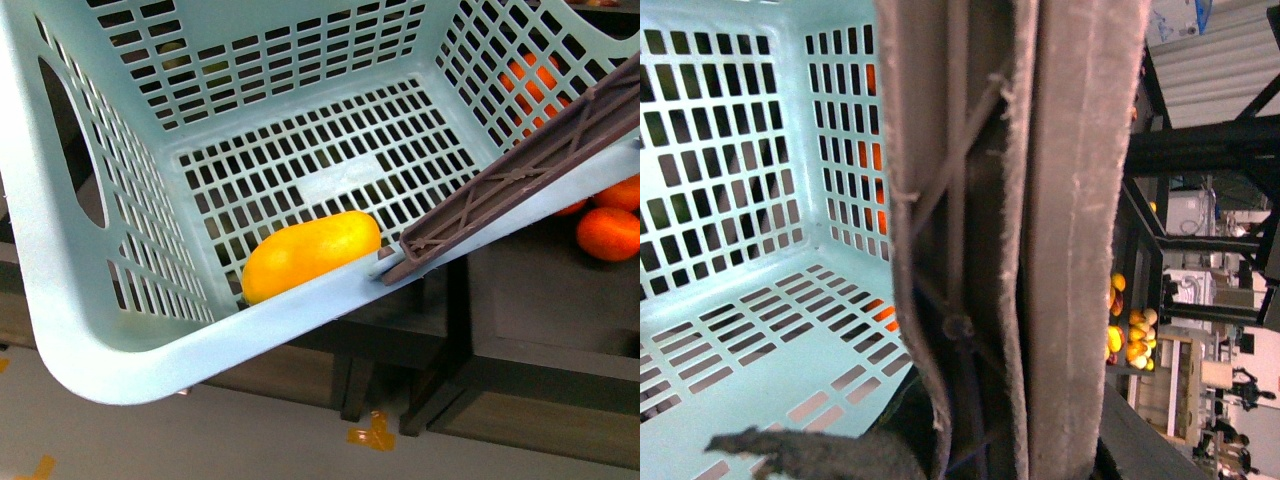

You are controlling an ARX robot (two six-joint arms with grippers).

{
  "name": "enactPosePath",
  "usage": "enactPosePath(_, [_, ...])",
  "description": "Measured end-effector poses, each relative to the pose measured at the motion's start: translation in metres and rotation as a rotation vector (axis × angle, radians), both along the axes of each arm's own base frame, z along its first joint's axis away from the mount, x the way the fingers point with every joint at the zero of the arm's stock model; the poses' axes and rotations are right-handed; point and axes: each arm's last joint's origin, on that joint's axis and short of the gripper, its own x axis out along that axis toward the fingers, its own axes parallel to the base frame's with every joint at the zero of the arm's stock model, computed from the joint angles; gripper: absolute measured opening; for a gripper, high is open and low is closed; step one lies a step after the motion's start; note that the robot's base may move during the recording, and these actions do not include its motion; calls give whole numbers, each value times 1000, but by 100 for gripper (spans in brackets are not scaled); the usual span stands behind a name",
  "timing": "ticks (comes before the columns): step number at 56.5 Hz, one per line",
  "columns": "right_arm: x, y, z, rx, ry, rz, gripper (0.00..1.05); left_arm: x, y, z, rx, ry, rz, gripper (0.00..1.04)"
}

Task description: Pick mango and avocado into basket

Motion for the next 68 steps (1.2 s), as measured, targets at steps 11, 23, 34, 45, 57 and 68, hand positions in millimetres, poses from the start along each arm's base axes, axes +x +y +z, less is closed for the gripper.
enactPosePath(11, [0,0,0,0,-2,-2,96,0,0,0,-2,1,-4,18])
enactPosePath(23, [0,0,0,0,-1,0,96,0,0,0,-1,1,-2,18])
enactPosePath(34, [0,0,0,0,-3,0,96,0,0,0,-1,1,-1,18])
enactPosePath(45, [0,0,0,0,0,4,96,3,4,0,5,-5,19,18])
enactPosePath(57, [0,0,0,0,0,1,96,2,3,0,4,-4,5,18])
enactPosePath(68, [25,-17,6,-70,355,-363,96,0,0,0,-1,-1,-10,18])
